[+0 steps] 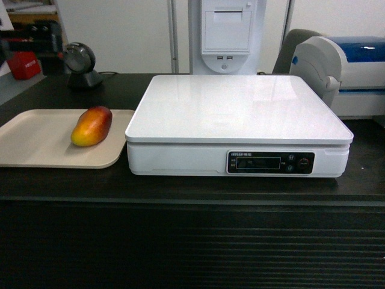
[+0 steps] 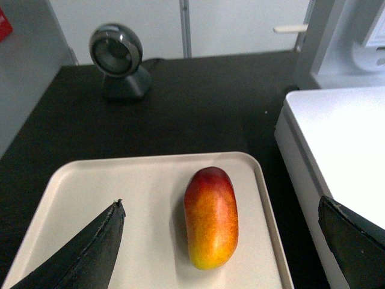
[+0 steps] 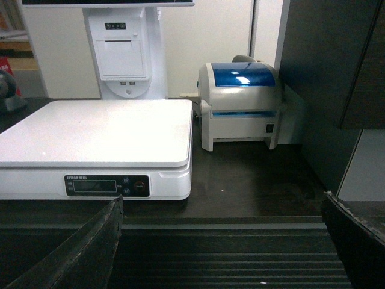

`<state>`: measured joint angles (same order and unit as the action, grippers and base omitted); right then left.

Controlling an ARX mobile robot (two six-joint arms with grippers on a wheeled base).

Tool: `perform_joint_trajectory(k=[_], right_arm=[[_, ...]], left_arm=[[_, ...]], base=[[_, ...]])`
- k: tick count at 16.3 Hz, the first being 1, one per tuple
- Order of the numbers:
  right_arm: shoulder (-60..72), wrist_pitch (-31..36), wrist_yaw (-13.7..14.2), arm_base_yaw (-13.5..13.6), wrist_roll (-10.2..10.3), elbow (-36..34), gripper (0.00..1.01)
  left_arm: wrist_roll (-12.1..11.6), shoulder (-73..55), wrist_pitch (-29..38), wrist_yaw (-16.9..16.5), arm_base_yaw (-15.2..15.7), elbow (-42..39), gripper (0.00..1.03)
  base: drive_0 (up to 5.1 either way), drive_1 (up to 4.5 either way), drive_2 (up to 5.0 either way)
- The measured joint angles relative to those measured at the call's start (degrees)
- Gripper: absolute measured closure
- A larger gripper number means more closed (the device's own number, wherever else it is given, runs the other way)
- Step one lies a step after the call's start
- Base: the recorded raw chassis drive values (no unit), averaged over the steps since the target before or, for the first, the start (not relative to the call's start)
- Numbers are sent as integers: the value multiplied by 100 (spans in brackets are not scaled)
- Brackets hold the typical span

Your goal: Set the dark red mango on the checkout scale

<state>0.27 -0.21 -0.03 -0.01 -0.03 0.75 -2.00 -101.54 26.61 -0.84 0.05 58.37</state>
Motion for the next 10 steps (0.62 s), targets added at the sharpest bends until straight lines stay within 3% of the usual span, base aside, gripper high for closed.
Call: perform_joint_trajectory(k=[2,5,6,10], right_arm=[[0,0,2,0,0,0,3],[0,-2,0,0,0,0,3],[0,-2,2,0,0,0,3],[0,-2,0,0,0,0,3]], left_arm=[[-48,-450,-308,26,-59,479,5],[-107,-1506,-1121,57,-74,1853,5],[-70,-2085,-1624,7,-48,2697,5],[24,-2780,-2055,63,-37,3364,5]], base=[[0,0,0],[0,0,0],[0,0,0],[0,0,0]])
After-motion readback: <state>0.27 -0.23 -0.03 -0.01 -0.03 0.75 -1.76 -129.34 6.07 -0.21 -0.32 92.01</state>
